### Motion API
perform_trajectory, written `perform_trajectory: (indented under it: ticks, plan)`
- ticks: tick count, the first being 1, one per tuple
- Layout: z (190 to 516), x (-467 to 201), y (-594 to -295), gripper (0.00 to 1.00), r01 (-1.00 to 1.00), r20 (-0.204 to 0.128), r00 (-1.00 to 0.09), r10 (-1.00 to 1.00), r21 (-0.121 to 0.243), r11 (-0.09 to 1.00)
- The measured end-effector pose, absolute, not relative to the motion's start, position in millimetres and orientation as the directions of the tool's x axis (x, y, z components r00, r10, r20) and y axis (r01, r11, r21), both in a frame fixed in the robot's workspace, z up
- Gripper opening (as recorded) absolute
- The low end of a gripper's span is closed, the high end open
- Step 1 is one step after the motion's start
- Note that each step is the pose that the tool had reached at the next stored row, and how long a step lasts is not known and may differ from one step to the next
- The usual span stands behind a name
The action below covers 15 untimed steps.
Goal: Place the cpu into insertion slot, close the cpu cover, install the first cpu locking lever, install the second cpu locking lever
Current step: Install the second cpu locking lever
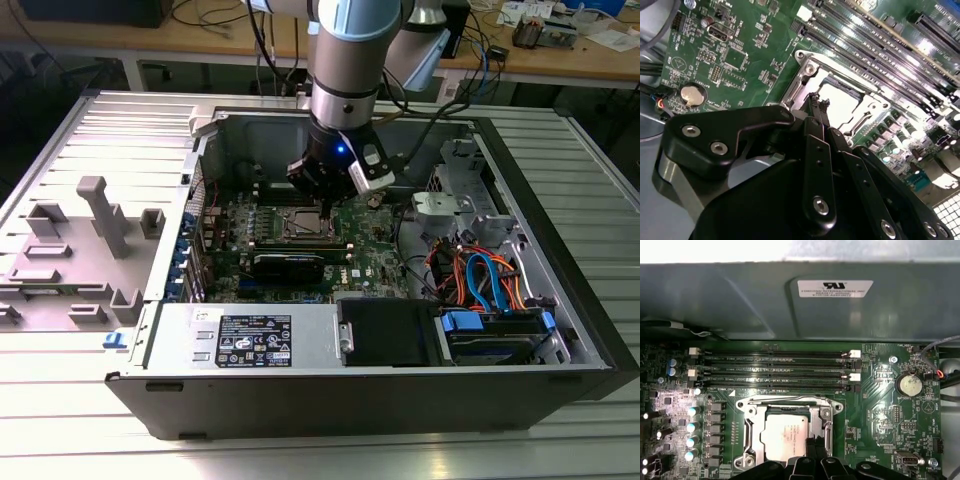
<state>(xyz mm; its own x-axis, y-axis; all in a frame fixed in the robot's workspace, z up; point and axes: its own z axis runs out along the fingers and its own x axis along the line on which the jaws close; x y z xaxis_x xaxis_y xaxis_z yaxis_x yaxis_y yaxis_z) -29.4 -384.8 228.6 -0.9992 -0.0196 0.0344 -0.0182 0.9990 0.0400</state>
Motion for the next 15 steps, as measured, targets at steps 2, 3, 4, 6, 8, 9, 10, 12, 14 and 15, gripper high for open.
perform_trajectory:
  ticks: [2,3,4,6,8,9,10,12,14,15]
  plan:
    - [228.5,-29.4,-386.0,0.11,-0.018,0.035,-0.999,-0.02,0.04,0.999]
    - [228.5,-29.5,-387.0,0.11,-0.018,0.035,-0.999,-0.02,0.04,0.999]
    - [228.5,-29.5,-387.1,0.11,-0.018,0.035,-0.999,-0.019,0.04,0.999]
    - [228.5,-29.4,-387.3,0.11,-0.018,0.035,-0.999,-0.02,0.04,0.999]
    - [228.5,-29.4,-387.3,0.11,-0.018,0.035,-0.999,-0.02,0.04,0.999]
    - [228.5,-29.4,-387.3,0.11,-0.018,0.035,-0.999,-0.02,0.04,0.999]
    - [228.5,-29.4,-387.4,0.11,-0.018,0.035,-0.999,-0.02,0.04,0.999]
    - [228.5,-29.4,-387.4,0.11,-0.018,0.035,-0.999,-0.02,0.04,0.999]
    - [228.5,-29.4,-387.4,0.11,-0.018,0.035,-0.999,-0.02,0.04,0.999]
    - [228.5,-29.4,-387.4,0.11,-0.018,0.035,-0.999,-0.02,0.04,0.999]
